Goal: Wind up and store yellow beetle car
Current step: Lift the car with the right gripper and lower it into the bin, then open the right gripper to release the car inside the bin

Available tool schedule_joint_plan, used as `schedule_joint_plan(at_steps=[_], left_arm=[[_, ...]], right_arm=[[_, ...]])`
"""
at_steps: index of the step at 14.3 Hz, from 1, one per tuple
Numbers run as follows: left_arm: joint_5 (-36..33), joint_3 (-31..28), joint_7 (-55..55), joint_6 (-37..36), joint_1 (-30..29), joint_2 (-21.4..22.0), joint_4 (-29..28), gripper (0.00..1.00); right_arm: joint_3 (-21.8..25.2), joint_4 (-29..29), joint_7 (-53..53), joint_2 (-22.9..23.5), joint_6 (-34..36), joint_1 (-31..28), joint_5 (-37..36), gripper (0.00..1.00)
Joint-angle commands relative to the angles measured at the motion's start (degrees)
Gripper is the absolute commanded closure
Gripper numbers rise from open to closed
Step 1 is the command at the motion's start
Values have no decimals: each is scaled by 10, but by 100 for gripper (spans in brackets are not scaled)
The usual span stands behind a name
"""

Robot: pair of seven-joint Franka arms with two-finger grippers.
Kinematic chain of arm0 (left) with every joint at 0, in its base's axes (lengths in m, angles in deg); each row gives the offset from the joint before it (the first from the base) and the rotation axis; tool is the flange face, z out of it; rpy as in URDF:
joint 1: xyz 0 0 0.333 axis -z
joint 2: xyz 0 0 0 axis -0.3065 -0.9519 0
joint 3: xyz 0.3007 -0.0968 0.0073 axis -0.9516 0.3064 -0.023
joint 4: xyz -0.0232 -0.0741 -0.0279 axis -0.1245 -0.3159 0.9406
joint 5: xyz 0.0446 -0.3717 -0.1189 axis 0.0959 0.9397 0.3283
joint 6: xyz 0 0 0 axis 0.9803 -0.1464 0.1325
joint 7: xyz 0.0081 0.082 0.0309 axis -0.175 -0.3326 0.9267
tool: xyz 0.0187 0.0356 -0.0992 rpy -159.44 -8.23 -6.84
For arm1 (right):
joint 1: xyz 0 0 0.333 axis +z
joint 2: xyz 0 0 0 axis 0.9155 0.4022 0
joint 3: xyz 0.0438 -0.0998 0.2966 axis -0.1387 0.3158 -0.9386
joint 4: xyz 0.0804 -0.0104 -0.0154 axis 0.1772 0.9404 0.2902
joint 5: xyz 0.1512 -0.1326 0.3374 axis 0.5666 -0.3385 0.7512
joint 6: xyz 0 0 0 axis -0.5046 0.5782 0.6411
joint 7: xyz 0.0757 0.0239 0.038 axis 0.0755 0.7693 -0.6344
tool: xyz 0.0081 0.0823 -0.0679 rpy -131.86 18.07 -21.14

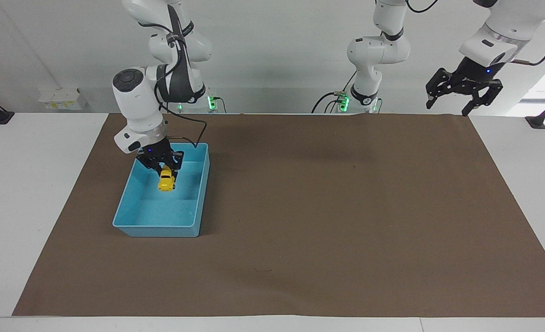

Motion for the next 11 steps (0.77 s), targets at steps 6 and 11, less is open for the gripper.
schedule_joint_plan(at_steps=[6, 11], left_arm=[[6, 5, 2, -4, -11, 7, -2, 0], [6, 5, 2, -4, -12, 6, -2, 0]], right_arm=[[-4, 80, -54, -4, -100, -20, 26, 100], [-5, 95, -57, 24, -126, -16, 26, 96]])
